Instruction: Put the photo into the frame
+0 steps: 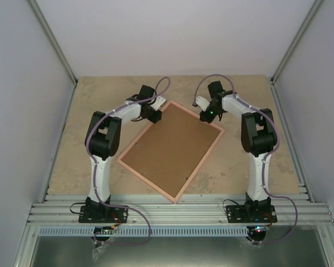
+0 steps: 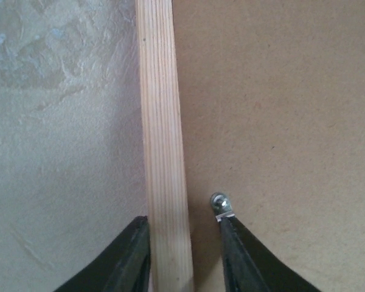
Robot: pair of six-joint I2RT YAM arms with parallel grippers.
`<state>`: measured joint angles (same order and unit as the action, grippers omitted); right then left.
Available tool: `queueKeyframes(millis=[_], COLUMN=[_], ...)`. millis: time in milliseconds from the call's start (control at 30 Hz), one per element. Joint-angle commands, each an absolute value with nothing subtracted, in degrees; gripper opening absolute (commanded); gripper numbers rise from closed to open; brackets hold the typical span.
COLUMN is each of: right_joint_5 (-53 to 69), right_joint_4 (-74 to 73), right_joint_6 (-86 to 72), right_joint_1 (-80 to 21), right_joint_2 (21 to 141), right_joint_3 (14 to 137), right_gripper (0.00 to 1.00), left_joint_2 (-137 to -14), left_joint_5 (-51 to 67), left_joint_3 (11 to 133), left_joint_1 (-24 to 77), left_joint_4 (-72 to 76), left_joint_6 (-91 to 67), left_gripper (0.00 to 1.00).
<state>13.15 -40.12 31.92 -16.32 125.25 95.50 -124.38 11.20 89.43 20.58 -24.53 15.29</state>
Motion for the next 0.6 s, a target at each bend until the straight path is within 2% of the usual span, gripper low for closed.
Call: queueKeyframes(millis=[0,133,267,567], right_joint_5=[13.66,14.4,15.71,15.0], right_joint_4=[-39.46,-39.79,-39.88,-39.18], right_joint_6=[33.88,34.58,35.17,35.51], right_joint_1=[-16.7,-16.7,-16.71,-16.7], right_joint_2=[125.12,124.9,124.56,124.28], right_joint_3=[95.58,95.59,95.14,93.84], right_gripper=[0.01,0.0,0.01,0.0], left_joint_2=[-126.46,-126.98,-126.81,-121.33], left_joint_5=[7.89,7.08,7.28,14.22], left_joint_3=[89.8,90.56,90.6,91.41], left_joint_1=[21.0,21.01,21.01,18.92], left_joint_4=[-28.39,-28.33,-27.81,-27.09], left_joint_6=[19.17,19.99,19.91,16.41], left_gripper=[0.28,0.22,0.19,0.27])
